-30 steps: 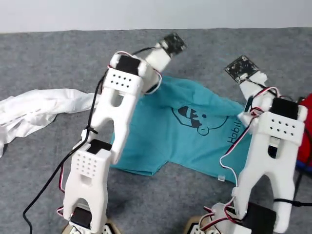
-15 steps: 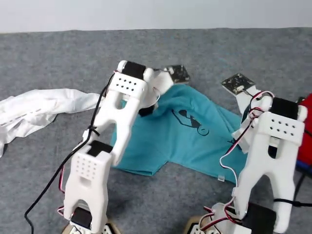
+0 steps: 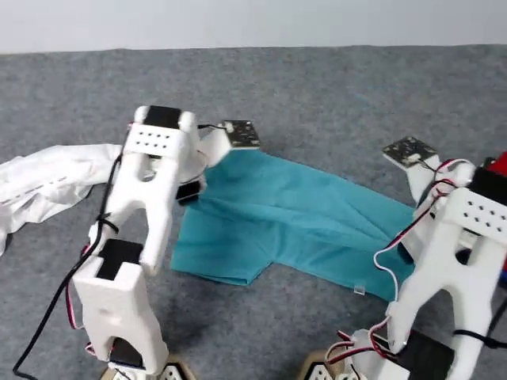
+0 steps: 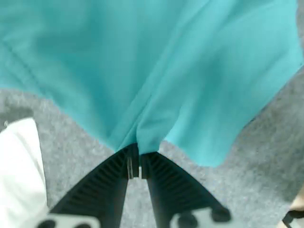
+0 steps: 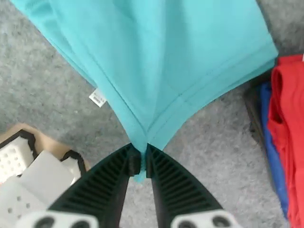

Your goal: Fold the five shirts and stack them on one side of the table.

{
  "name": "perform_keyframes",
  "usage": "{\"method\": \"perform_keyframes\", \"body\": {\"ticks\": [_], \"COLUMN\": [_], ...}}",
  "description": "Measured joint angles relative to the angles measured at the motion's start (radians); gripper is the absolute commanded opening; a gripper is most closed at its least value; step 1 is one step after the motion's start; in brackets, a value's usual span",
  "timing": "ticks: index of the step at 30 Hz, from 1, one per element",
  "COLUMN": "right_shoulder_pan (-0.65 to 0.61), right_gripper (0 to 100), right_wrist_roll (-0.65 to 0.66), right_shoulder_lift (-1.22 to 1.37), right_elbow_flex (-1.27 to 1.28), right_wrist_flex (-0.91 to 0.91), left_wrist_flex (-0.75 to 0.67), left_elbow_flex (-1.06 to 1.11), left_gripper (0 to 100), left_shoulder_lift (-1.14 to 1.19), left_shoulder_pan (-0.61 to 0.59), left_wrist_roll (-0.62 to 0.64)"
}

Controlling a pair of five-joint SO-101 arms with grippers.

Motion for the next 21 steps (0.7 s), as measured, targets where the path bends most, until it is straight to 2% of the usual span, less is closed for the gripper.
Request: {"method": "perform_keyframes", "body": {"ticks": [5,12,21], "right_shoulder_pan": [0.028,0.063,0.064], "right_gripper": [1.2,1.1,1.1], "right_wrist_roll": [0.055,0.133,0.160], "right_shoulder_lift": [0.000,-0.081,-0.140], "right_elbow_flex": [0.000,0.002,0.210], "right_wrist_flex": [0.029,0.032,-0.021], "left_wrist_flex": [0.000,0.000,0.000], "left_elbow_flex": [0.041,0.123,0.133], "left_gripper": [0,0,0], "left_shoulder_lift": [-0.028,-0.086,-0.083], "left_shoulder_pan": [-0.051,-0.057,-0.060], "left_wrist_roll": [-0.052,-0.106,-0.107]}}
